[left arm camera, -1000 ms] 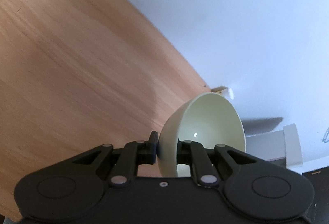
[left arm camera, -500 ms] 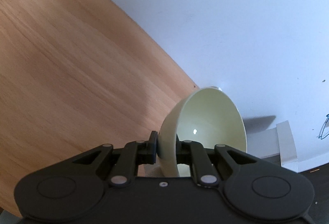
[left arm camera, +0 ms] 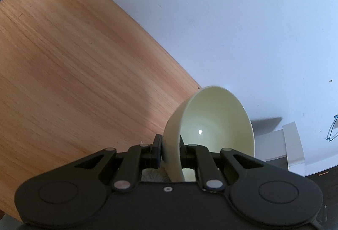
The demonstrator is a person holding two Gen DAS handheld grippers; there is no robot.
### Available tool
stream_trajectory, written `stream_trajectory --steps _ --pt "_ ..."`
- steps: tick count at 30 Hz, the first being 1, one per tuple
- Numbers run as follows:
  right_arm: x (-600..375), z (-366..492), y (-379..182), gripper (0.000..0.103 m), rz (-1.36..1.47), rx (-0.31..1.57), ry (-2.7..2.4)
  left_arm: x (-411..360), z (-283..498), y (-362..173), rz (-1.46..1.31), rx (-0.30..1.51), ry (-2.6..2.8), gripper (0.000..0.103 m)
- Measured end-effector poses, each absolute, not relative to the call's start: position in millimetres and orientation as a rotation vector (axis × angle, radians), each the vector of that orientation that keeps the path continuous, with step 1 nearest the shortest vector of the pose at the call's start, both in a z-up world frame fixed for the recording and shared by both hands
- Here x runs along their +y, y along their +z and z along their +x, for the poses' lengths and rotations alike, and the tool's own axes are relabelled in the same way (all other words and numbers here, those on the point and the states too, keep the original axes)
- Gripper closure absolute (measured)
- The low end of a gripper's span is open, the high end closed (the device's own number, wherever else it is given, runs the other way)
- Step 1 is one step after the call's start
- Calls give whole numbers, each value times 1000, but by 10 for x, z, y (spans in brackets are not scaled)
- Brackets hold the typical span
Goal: Clean bowl
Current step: 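Lift the bowl with the left tool and tilt it toward the right tool, then wipe the bowl's outer side with the towel in the right tool while the left tool holds it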
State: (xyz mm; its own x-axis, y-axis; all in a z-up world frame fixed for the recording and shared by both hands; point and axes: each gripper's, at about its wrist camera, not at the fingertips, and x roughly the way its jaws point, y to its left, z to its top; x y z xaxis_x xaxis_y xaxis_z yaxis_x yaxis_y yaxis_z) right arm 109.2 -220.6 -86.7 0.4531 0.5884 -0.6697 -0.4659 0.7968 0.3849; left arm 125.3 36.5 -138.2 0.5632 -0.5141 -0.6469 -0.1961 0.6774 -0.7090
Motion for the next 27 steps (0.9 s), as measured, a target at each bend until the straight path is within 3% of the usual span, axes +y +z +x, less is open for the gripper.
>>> stream_trajectory --steps 27 --pt "-2282 845 -533 70 117 856 639 287 1266 -1484 -834 1016 -170 89"
